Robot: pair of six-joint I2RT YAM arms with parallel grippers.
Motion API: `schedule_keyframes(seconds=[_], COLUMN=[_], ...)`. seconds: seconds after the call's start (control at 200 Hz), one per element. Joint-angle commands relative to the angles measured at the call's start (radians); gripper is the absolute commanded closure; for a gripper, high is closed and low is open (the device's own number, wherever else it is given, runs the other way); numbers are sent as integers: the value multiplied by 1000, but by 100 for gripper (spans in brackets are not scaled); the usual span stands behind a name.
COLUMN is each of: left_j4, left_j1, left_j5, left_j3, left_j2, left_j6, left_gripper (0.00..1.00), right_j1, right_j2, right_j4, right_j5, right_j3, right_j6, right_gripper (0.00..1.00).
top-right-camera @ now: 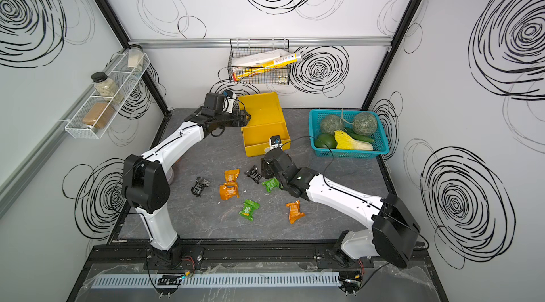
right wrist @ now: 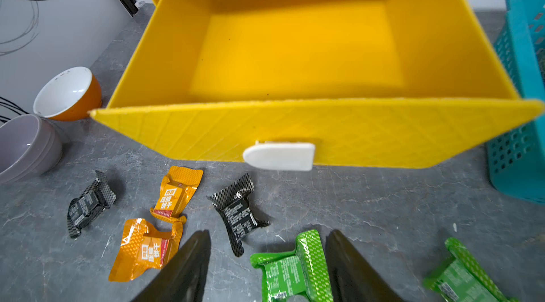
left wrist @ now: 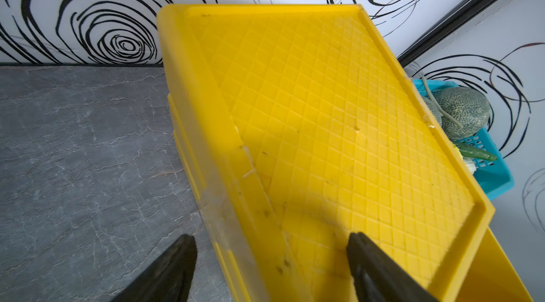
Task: Place the cookies into the drawer by color
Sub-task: Open the drawer in the storage box, then pick up the cookie at the center of the board.
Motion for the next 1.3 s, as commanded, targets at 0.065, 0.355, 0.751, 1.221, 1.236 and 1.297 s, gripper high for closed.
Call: schedule_keyframes(seconds=[0.065,0.355,0.751,1.221,1.236,1.297], left_j4=[-59,56,169,181,181,185], left_j1=[7,7,36,190,189,189], left_j5=[-41,-48,-81,109,109,111], left_j3=[-46,-217,-555,-748,-746,-750], left_j2=[-83,-337,-759,-915,-915,-912], left_j6=[20,60,116,235,237,245], left_gripper=[2,1,1,1,1,1], right_j1=[28,105,206,208,208,208], right_j2=[-100,-193,-125,166,177,232], right_j4=[31,145,476,780,785,808], right_j5=[17,27,23,51,52,56], right_j3=[-105,-248,-413,-409,-404,-390], right_j6=[-50,-137,-261,-429,-433,-450], right_gripper=[28,20,18,18,18,17])
